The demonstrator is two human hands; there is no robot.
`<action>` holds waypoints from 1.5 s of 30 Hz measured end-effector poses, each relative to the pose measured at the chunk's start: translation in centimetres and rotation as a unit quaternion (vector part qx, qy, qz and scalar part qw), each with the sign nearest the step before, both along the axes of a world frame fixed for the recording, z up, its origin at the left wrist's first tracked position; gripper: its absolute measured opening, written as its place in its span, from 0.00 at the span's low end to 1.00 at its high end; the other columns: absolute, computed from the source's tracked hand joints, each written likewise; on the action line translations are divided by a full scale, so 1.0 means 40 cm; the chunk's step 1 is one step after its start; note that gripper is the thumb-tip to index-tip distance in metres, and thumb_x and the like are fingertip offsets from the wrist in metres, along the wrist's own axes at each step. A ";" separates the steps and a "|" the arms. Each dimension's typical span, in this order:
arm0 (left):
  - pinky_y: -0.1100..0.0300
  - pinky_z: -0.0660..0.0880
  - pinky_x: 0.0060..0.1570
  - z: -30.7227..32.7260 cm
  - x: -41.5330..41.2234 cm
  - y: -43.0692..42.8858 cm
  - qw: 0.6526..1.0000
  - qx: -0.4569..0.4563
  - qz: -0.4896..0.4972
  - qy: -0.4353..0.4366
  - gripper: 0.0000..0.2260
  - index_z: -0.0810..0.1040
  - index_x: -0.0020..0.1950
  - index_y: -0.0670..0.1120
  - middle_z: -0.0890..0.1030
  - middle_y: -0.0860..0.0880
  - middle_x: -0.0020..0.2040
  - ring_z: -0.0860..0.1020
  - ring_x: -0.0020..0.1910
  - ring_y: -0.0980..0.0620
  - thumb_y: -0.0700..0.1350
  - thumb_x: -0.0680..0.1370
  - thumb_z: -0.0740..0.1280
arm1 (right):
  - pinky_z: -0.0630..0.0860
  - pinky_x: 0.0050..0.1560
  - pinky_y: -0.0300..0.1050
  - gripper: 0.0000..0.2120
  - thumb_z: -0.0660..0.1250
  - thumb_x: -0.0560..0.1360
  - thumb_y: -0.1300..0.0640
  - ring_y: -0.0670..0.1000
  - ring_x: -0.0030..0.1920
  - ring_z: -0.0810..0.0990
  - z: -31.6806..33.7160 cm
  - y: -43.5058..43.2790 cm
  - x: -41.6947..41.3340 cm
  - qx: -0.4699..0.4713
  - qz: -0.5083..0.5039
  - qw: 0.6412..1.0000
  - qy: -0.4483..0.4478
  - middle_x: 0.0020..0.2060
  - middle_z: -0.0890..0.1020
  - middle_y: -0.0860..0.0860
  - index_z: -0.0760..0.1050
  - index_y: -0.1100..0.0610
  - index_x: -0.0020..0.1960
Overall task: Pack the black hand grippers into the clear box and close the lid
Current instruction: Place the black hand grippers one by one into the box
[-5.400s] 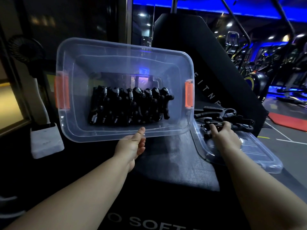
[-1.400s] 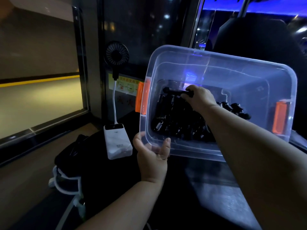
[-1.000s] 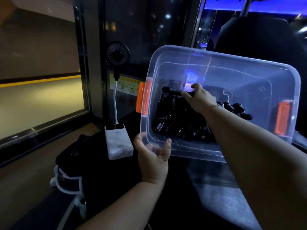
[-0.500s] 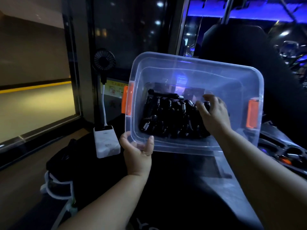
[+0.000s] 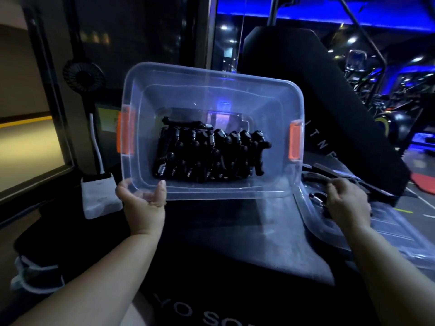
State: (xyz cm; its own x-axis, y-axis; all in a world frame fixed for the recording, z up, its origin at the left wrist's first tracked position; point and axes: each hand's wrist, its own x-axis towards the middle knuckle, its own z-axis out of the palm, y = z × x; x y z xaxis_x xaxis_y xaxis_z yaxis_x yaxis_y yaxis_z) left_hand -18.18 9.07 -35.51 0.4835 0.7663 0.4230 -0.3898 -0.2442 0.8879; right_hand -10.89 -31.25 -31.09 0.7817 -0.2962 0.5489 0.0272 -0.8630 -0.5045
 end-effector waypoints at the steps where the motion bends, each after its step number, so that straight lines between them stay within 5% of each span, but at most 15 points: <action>1: 0.64 0.71 0.37 0.000 0.000 0.000 1.000 -0.002 -0.002 0.002 0.27 0.59 0.65 0.44 0.79 0.39 0.37 0.77 0.33 0.45 0.47 0.74 0.71 | 0.70 0.55 0.56 0.16 0.57 0.78 0.45 0.61 0.59 0.74 -0.010 -0.014 0.001 -0.021 -0.019 0.997 0.065 0.58 0.79 0.57 0.77 0.51 0.57; 4: 0.61 0.72 0.38 0.001 0.000 0.000 1.000 -0.009 -0.009 0.000 0.27 0.59 0.65 0.42 0.78 0.41 0.35 0.76 0.33 0.45 0.47 0.74 0.71 | 0.64 0.61 0.59 0.24 0.54 0.75 0.35 0.57 0.65 0.71 -0.024 -0.020 0.007 -0.054 -0.032 0.978 0.201 0.66 0.75 0.52 0.73 0.45 0.64; 8: 0.60 0.72 0.39 0.001 -0.001 -0.001 1.000 -0.004 -0.009 0.004 0.27 0.60 0.65 0.43 0.78 0.44 0.34 0.76 0.32 0.47 0.47 0.73 0.71 | 0.61 0.64 0.60 0.31 0.51 0.72 0.27 0.54 0.70 0.63 -0.034 -0.008 0.019 -0.143 -0.046 0.950 0.274 0.71 0.68 0.47 0.67 0.40 0.69; 22: 0.58 0.72 0.41 0.010 -0.011 -0.005 1.000 -0.002 -0.008 0.022 0.28 0.59 0.65 0.42 0.80 0.38 0.38 0.79 0.36 0.42 0.47 0.74 0.71 | 0.67 0.54 0.52 0.34 0.44 0.67 0.22 0.60 0.60 0.67 -0.055 -0.025 0.026 -0.180 -0.074 0.949 0.248 0.61 0.77 0.46 0.74 0.41 0.55; 29: 0.54 0.75 0.43 0.013 -0.014 -0.007 1.000 -0.003 -0.005 0.029 0.28 0.59 0.66 0.43 0.80 0.39 0.38 0.79 0.37 0.41 0.48 0.73 0.71 | 0.70 0.60 0.54 0.41 0.41 0.61 0.18 0.60 0.62 0.69 -0.037 -0.032 0.023 -0.183 -0.039 0.941 0.282 0.67 0.71 0.44 0.72 0.38 0.61; 39: 0.62 0.69 0.37 0.008 -0.015 -0.006 1.000 -0.006 -0.006 0.030 0.28 0.59 0.66 0.43 0.80 0.37 0.39 0.79 0.38 0.42 0.49 0.73 0.71 | 0.64 0.63 0.48 0.54 0.55 0.49 0.16 0.58 0.67 0.69 0.034 -0.062 0.014 -0.174 0.055 0.909 0.374 0.64 0.76 0.50 0.64 0.40 0.70; 45: 0.51 0.75 0.45 0.007 -0.013 -0.002 0.999 0.002 -0.009 0.033 0.29 0.59 0.66 0.41 0.80 0.39 0.39 0.80 0.38 0.40 0.49 0.73 0.71 | 0.75 0.52 0.45 0.51 0.66 0.46 0.20 0.50 0.48 0.80 0.061 -0.071 0.004 -0.123 0.076 0.916 0.374 0.48 0.80 0.47 0.69 0.39 0.66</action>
